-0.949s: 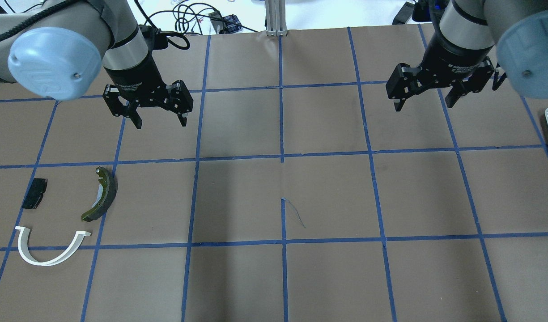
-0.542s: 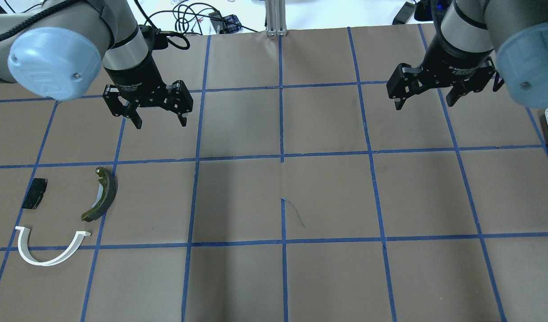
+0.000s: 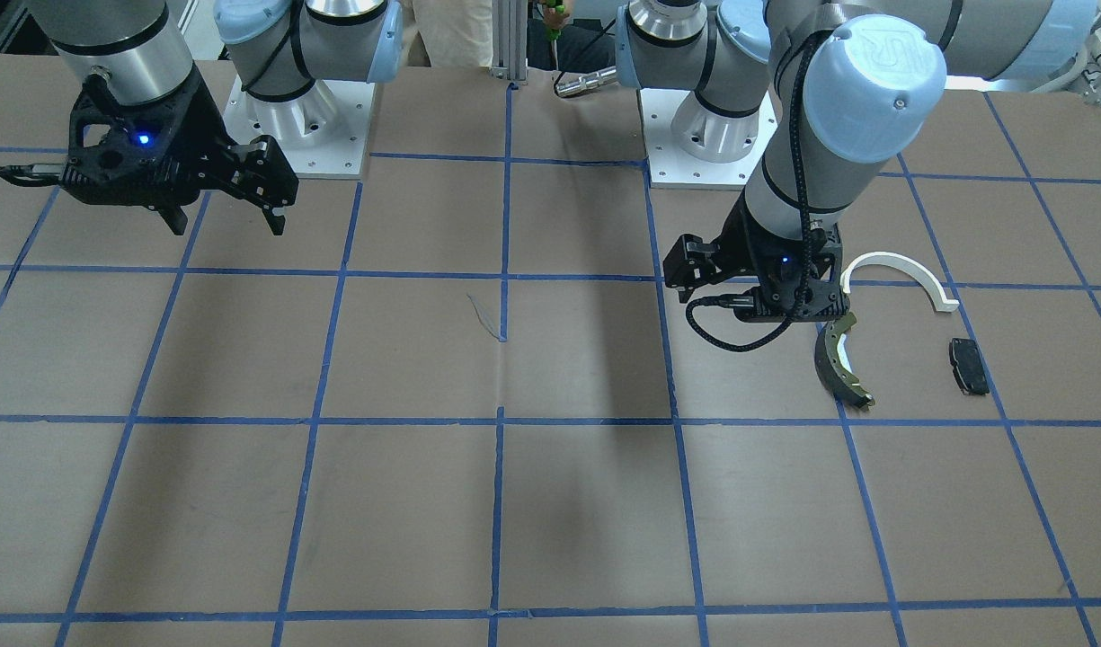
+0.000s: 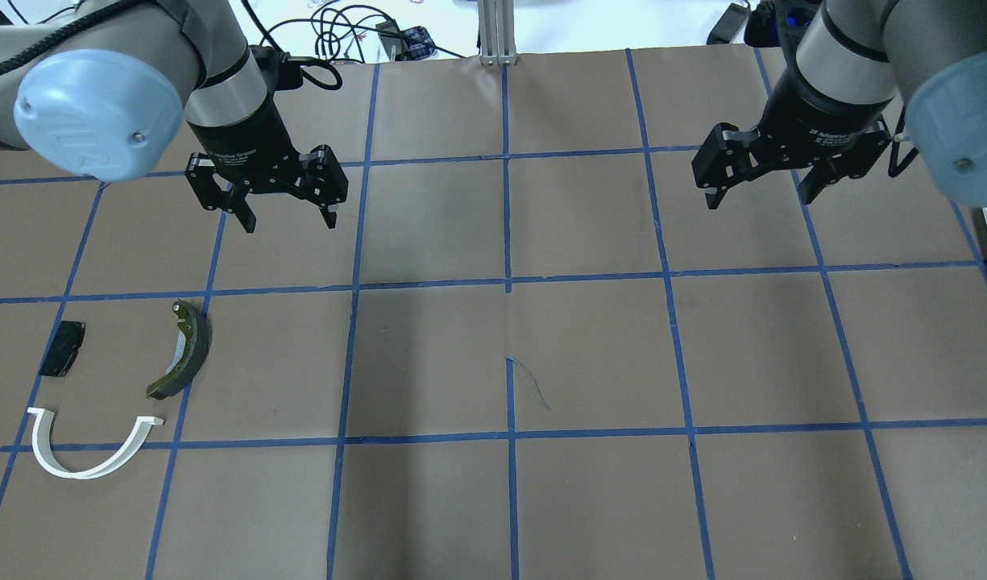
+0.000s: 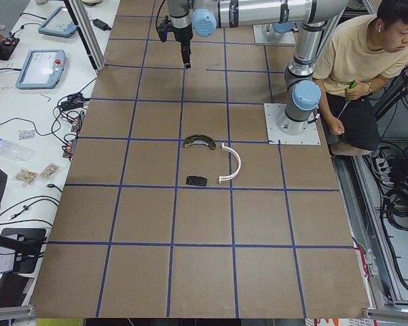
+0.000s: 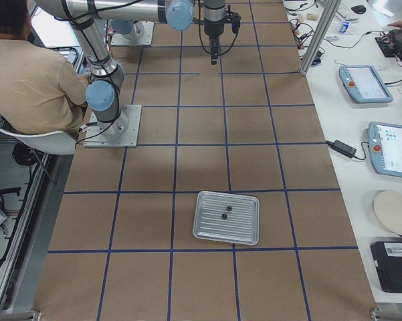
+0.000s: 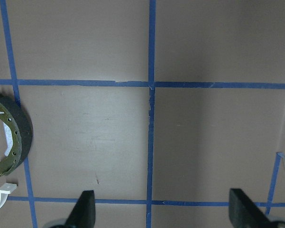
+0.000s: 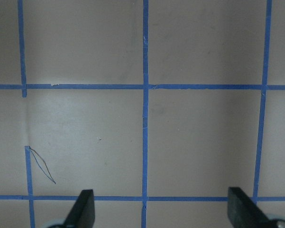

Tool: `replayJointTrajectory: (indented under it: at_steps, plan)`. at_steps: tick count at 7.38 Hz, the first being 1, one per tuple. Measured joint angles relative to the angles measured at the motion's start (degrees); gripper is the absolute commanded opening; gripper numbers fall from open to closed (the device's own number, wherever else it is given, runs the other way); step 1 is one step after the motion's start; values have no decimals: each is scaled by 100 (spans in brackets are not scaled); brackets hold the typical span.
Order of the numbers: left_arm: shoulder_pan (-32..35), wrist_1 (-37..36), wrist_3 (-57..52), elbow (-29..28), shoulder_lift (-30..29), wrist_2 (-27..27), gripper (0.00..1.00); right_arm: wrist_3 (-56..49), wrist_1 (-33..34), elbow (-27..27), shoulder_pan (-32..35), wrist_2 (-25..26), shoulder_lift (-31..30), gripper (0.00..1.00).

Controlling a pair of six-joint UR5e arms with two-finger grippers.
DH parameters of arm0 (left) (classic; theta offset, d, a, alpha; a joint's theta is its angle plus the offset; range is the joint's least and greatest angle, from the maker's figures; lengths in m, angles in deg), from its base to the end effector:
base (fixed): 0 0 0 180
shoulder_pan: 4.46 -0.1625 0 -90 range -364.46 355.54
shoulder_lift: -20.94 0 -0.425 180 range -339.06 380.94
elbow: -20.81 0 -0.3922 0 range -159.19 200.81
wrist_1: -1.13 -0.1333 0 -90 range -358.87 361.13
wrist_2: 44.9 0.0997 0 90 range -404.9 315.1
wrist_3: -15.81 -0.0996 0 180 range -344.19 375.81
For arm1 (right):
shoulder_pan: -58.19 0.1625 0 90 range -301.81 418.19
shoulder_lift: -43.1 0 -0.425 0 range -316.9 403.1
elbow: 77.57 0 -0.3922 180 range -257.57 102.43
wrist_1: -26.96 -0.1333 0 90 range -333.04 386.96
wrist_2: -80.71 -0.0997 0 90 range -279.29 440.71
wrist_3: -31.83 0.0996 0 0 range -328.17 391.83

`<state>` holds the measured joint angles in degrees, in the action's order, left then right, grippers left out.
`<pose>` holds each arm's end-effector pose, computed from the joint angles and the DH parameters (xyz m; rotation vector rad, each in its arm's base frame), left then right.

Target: Place bearing gear from tray to pile

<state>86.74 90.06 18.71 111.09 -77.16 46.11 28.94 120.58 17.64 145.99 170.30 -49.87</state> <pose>-0.1427 -0.5312 0.4146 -0.0444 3.1129 0.1978 0.1158 -0.4767 0.4744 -0.0190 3.1352 -0.0382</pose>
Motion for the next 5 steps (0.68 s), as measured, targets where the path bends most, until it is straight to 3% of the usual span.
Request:
replayJointTrajectory:
  at_steps: [5]
  plan:
    - [-6, 1, 0, 10, 10, 5, 100, -39, -83, -233, -24, 196, 181, 100]
